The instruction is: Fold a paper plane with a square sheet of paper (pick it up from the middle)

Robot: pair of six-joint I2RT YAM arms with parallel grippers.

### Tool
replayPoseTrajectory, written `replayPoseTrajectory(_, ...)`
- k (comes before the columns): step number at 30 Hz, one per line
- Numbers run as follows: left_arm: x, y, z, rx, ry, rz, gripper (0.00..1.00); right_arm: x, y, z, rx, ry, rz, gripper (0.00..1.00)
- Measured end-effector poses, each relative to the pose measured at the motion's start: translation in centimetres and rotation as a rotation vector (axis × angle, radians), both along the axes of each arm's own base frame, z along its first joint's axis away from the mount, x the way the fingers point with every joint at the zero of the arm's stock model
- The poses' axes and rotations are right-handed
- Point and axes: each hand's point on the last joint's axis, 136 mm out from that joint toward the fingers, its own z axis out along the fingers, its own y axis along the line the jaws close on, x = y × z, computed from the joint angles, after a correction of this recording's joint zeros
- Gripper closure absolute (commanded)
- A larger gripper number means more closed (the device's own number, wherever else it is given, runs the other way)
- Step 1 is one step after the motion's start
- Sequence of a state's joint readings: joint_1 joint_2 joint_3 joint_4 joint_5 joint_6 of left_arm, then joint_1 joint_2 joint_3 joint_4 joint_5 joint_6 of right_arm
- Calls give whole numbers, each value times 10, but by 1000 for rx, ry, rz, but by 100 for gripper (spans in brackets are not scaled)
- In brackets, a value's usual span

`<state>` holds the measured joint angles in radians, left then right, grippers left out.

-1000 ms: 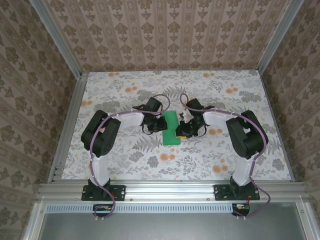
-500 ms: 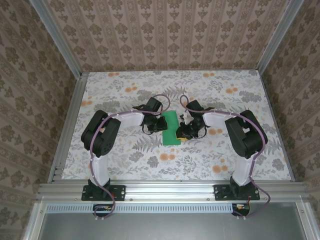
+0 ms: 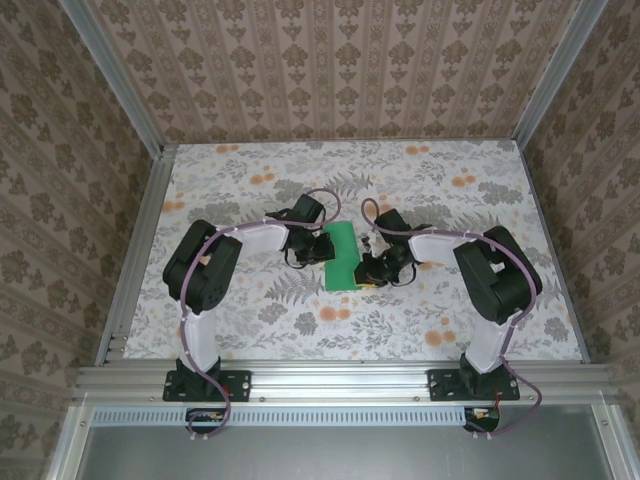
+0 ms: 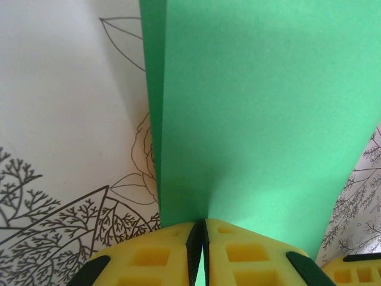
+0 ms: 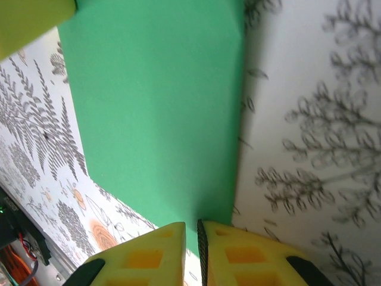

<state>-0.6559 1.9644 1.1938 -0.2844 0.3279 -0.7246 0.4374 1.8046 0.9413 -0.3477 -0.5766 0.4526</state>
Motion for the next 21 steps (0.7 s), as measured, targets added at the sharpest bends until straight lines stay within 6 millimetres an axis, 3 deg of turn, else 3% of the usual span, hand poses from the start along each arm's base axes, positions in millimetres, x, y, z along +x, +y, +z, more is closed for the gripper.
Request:
replayPoseTrajectory(5, 0, 0, 0, 0, -1, 0, 85, -15, -10, 5, -29, 15, -6, 82)
replayPoseTrajectory(8, 0, 0, 0, 0, 0, 0, 85, -9, -8, 20, -12, -29, -15, 82)
replayPoseTrajectory(14, 0, 0, 0, 1, 0, 0, 85, 49, 15, 49, 50, -179, -61, 83)
replayPoseTrajectory(17, 0, 0, 0, 1, 1, 0, 85, 84, 28, 46, 67, -225, -84, 84)
replayPoseTrajectory(21, 0, 0, 0, 6, 7, 0, 85, 107, 36, 31, 61, -229, -107, 84)
